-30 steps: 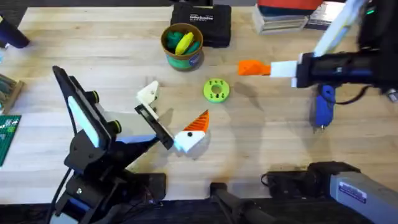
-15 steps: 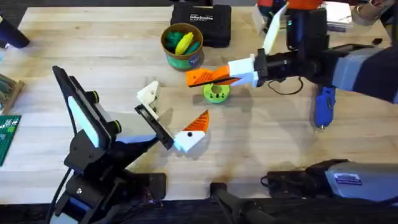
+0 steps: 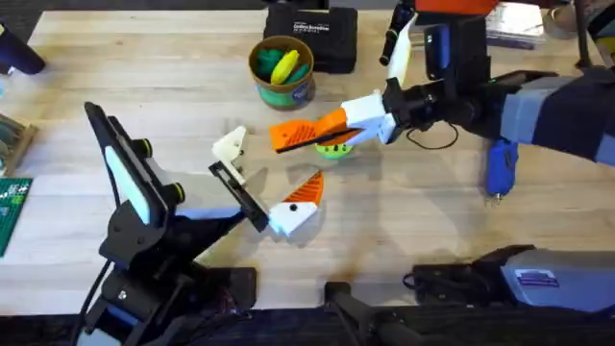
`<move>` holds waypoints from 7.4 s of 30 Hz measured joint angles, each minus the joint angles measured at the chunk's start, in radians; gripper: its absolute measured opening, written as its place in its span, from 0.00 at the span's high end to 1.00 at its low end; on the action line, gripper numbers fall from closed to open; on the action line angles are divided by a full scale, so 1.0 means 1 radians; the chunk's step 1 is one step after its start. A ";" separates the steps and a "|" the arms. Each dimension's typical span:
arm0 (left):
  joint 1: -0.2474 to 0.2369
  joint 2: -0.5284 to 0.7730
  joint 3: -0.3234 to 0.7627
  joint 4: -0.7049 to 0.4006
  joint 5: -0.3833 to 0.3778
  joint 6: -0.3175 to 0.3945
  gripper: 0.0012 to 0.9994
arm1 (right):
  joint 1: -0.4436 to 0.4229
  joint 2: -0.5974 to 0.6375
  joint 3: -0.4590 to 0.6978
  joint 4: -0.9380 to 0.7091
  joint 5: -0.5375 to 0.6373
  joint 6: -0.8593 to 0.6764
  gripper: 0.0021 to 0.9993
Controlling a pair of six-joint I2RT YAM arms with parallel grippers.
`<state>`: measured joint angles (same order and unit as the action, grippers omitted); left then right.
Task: Pick up the gripper from the table and insert it into the empty holder that is missing its gripper. Then pick up a screw, insert it into the mounting hole, and use the screwdriver to tighten it. Finally, clean up the table by picking up the vegetable and placing it into the bucket.
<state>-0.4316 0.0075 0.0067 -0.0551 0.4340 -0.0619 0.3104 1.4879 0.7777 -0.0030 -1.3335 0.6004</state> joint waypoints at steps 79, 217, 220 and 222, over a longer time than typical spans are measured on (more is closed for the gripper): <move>0.008 0.000 0.000 0.000 0.036 -0.115 0.01 | 0.193 0.367 0.232 0.234 -0.100 0.271 0.99; 0.021 0.017 0.000 -0.004 -0.046 -0.140 0.01 | 0.254 0.367 0.248 0.347 0.121 0.260 0.94; 0.021 0.017 0.000 -0.003 -0.045 -0.139 0.01 | 0.254 0.367 0.248 0.347 0.117 0.260 0.90; 0.021 0.018 0.000 -0.003 -0.044 -0.137 0.01 | 0.253 0.367 0.248 0.347 0.113 0.260 0.89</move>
<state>-0.4107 0.0253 0.0067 -0.0582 0.3897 -0.1993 0.5636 1.8545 1.0256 0.3442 -1.2207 0.8604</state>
